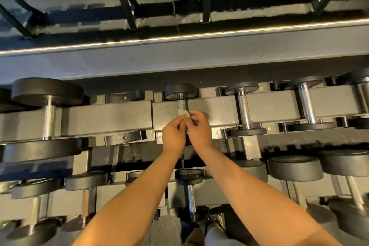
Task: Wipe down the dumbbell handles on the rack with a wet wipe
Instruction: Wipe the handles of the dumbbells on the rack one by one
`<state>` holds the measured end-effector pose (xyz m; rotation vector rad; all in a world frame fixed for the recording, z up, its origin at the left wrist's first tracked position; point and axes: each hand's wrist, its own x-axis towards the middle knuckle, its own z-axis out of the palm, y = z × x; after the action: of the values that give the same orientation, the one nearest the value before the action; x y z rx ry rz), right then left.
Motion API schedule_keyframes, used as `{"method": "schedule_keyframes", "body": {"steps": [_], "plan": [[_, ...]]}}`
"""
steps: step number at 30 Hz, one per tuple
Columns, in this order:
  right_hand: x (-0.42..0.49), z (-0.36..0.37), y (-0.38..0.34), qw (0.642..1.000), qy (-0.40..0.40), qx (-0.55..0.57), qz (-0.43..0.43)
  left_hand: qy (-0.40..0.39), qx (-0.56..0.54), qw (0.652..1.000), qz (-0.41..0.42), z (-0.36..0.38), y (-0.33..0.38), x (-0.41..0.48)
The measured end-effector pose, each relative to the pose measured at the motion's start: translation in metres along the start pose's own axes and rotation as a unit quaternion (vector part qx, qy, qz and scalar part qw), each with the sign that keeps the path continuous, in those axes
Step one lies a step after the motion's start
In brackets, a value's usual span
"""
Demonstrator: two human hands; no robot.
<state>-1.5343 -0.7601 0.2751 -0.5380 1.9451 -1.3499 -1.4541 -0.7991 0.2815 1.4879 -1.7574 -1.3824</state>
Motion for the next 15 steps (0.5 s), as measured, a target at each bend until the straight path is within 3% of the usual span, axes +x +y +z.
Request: {"method": "schedule_keyframes", "body": {"steps": [5,8,12,15], "plan": [[0.022,0.001,-0.008,0.998,0.048,0.021,0.021,-0.064,0.052,0.993,0.088,0.002,-0.004,0.015],[0.046,0.007,-0.009,0.996,0.073,-0.037,-0.026,-0.018,0.068,0.99,0.121,0.004,-0.013,0.02],[0.066,0.025,-0.008,0.992,0.026,-0.076,-0.098,0.029,0.072,0.992,0.096,0.011,-0.016,0.024],[0.066,0.033,-0.002,0.993,0.022,-0.065,-0.099,0.041,0.082,0.992,0.092,0.008,-0.019,0.024]]}}
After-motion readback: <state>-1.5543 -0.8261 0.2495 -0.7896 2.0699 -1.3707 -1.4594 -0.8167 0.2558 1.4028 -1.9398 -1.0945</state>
